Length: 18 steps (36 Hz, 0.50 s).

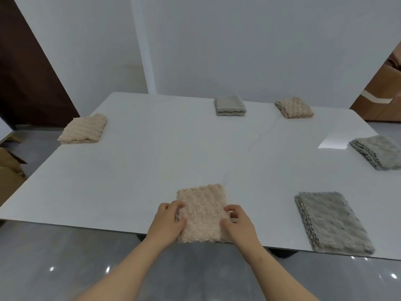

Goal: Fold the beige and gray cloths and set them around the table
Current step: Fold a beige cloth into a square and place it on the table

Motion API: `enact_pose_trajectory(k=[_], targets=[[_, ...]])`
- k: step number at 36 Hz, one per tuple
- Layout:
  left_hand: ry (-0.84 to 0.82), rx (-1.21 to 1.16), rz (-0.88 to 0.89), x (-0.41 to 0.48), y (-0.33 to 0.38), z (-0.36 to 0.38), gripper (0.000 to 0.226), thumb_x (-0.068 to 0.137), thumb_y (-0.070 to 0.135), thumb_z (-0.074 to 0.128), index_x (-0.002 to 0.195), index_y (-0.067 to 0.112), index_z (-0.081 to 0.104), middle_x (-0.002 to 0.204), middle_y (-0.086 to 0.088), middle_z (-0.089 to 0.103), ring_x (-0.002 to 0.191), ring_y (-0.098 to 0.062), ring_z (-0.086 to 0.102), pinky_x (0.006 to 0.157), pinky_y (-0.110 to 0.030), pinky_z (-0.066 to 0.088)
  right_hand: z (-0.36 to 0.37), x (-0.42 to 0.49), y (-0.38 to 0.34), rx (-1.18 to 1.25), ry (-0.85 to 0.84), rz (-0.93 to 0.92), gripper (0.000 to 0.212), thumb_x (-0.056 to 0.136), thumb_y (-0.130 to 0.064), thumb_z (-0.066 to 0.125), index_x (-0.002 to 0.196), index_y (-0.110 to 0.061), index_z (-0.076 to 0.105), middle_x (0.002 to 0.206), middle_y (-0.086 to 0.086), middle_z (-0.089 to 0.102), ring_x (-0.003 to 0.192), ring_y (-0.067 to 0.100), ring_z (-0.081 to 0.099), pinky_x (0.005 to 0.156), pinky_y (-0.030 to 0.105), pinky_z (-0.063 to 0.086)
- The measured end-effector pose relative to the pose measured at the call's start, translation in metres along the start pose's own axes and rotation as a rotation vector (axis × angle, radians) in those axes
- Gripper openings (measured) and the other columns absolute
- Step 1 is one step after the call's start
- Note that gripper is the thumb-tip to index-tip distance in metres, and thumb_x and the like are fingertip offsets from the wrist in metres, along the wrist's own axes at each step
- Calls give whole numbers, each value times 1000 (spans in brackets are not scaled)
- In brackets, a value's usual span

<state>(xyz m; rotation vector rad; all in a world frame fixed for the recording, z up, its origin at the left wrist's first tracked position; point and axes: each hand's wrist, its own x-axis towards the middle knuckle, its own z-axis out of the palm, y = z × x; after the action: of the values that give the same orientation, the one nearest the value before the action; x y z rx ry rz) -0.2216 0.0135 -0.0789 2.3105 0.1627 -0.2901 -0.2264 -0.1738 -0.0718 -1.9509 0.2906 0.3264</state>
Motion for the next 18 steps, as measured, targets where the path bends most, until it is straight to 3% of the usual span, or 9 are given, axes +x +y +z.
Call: enact_pose_trajectory(k=[3,6,11,18], targets=[[16,26,5,1,2,-3,36,91,23,49,127,26,45,119,0,40,101,-13,49,88,-23,40,-1,4,-4,-13,24,-13,28,85,-9,51,109,-24,51,114,0,51,96,17,53,78,28,48],[28,61,9,4,5,-9,37,92,25,48,129,25,44,126,-2,41,109,-16,49,87,-23,41,-3,9,-11,-78,42,-56,30,87,-12,50,116,-21,50,117,-1,50,99,16,53,73,22,43],[51,159,63,9,10,-21,35,93,27,48,128,25,45,126,-1,44,109,-14,50,90,-22,41,-6,15,-25,-176,63,-122,36,88,-14,51,124,-18,48,126,1,49,115,17,49,92,25,39],[110,420,157,16,20,-42,37,95,30,41,132,26,40,132,2,44,118,-13,45,91,-24,41,-2,19,-47,-375,37,-233,40,88,-15,47,127,-21,46,132,-2,47,120,16,43,98,27,36]])
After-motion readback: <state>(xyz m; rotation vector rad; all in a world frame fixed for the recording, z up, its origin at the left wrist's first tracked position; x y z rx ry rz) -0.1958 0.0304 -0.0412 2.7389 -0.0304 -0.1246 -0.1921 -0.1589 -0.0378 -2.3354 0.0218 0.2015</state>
